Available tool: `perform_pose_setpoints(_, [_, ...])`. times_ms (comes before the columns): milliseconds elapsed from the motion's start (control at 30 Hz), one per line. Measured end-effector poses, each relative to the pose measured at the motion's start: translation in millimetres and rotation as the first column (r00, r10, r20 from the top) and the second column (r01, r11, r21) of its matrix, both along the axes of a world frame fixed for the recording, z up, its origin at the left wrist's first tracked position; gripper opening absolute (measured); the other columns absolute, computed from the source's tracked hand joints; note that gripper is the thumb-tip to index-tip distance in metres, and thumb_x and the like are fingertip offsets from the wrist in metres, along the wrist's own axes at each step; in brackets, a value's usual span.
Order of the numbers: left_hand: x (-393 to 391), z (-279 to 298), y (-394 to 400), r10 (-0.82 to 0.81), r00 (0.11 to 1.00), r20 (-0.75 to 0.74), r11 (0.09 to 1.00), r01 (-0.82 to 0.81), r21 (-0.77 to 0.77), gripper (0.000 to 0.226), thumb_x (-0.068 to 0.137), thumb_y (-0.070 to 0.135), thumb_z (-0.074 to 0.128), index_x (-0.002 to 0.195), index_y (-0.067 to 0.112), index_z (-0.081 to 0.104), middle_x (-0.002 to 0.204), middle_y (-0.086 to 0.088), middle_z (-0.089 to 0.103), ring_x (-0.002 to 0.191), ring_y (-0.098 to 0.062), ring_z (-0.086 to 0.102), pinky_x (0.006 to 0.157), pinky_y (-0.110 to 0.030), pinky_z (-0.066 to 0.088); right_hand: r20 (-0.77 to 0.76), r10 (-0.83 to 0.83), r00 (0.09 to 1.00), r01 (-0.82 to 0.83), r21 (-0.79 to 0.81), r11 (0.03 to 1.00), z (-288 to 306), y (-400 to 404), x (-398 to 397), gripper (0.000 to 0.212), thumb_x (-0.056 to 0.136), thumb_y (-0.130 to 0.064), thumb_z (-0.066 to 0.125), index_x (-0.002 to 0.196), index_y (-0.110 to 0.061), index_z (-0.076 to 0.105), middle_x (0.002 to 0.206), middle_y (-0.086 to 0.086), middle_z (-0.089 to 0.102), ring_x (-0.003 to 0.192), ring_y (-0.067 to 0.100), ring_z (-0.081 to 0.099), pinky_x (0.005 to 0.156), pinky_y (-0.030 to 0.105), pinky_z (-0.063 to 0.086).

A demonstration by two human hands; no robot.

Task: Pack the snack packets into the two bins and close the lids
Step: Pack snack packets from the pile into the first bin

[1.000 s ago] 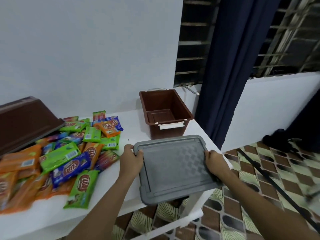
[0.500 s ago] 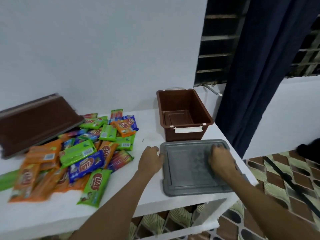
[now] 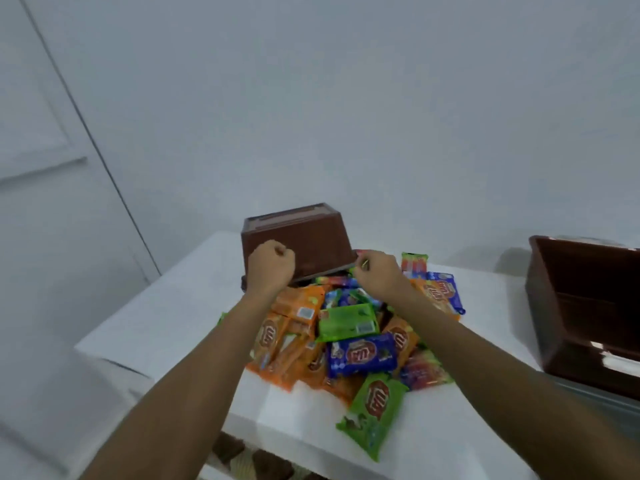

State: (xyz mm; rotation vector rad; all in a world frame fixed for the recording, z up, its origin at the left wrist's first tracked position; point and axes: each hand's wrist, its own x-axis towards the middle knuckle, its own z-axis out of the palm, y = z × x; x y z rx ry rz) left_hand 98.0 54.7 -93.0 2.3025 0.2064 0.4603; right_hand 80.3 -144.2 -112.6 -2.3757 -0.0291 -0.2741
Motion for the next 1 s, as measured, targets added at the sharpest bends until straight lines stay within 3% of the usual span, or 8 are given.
perform_pose_setpoints(133, [68,-13,92,0.149,0.987,-0.054,0.972,-0.156,-0.174,0.027,0.089,0.022,0.048,0.1,0.002,0.062,0.108,-0.017,0.067,0.106,-0.035,0.059,0.087,-0.037,0.046,-0.027,-0.112,0.993,0.115,0.174,0.978,12,52,72,0.043,0.089,-0.03,0.061,0.122,-0.003,0.057,0.116,0.016,0.06,0.107,0.03,0.06,0.082,0.029,0.045])
perform_pose_setpoints(300, [137,-52,148,-0.086,0.864,-0.495,0.938,-0.098,-0.334,0.041,0.096,0.026,0.04,0.124,-0.002,0.047,0.12,-0.026,0.055,0.094,-0.037,0.058,0.073,-0.037,0.047,-0.151,-0.315,0.937,0.348,0.323,0.88,17,81,130,0.073,0.092,-0.049,0.052,0.146,-0.004,0.031,0.147,0.018,0.037,0.133,0.035,0.041,0.106,0.039,0.037])
perform_pose_setpoints(500, [186,-105,159,-0.484,0.661,-0.574,0.666,-0.147,-0.731,0.029,0.093,0.026,0.041,0.077,0.009,0.058,0.086,-0.015,0.059,0.074,-0.025,0.058,0.081,-0.039,0.051,-0.223,-0.425,0.877,0.48,0.362,0.799,12,111,151,0.062,0.093,-0.043,0.05,0.138,-0.004,0.036,0.135,0.017,0.049,0.119,0.034,0.05,0.087,0.036,0.04])
perform_pose_setpoints(600, [215,-121,173,-0.526,0.641,-0.559,0.611,-0.172,-0.773,0.053,0.086,0.054,0.045,0.102,0.01,0.07,0.101,-0.016,0.073,0.09,-0.032,0.071,0.086,-0.056,0.053,-0.226,-0.453,0.862,0.506,0.337,0.794,20,126,156,0.054,0.089,-0.039,0.055,0.125,-0.003,0.039,0.12,0.014,0.052,0.1,0.028,0.051,0.077,0.035,0.039])
perform_pose_setpoints(667, [223,-105,188,-0.492,0.705,-0.511,0.592,-0.16,-0.79,0.049,0.087,0.045,0.04,0.109,0.012,0.069,0.105,-0.017,0.072,0.095,-0.035,0.07,0.085,-0.059,0.054,-0.203,-0.466,0.861,0.507,0.257,0.823,25,137,161,0.047,0.085,-0.025,0.059,0.121,-0.003,0.038,0.109,0.013,0.052,0.094,0.027,0.051,0.074,0.035,0.043])
perform_pose_setpoints(767, [224,-63,217,-0.365,0.844,-0.393,0.587,-0.119,-0.8,0.043,0.09,0.04,0.041,0.109,0.013,0.068,0.108,-0.013,0.07,0.095,-0.032,0.068,0.086,-0.046,0.056,-0.171,-0.421,0.891,0.454,0.301,0.839,33,161,173,0.042,0.087,-0.016,0.05,0.124,-0.002,0.034,0.106,0.013,0.051,0.091,0.025,0.052,0.069,0.033,0.044])
perform_pose_setpoints(900, [224,-8,277,-0.06,0.992,-0.11,0.84,-0.009,-0.543,0.046,0.096,0.045,0.043,0.088,0.004,0.061,0.085,-0.01,0.061,0.082,-0.029,0.058,0.065,-0.032,0.045,-0.254,-0.305,0.918,0.395,0.524,0.754,35,197,193,0.046,0.094,-0.033,0.035,0.13,-0.004,0.037,0.12,0.014,0.052,0.099,0.029,0.055,0.083,0.043,0.049])
perform_pose_setpoints(1000, [209,42,310,-0.075,0.958,0.277,0.965,0.139,-0.221,0.042,0.099,0.043,0.044,0.07,0.014,0.052,0.066,0.0,0.051,0.068,-0.021,0.049,0.056,-0.029,0.036,-0.319,-0.181,0.93,0.338,0.557,0.758,35,218,202,0.045,0.095,-0.037,0.032,0.129,-0.01,0.045,0.122,0.012,0.055,0.102,0.031,0.058,0.09,0.046,0.051])
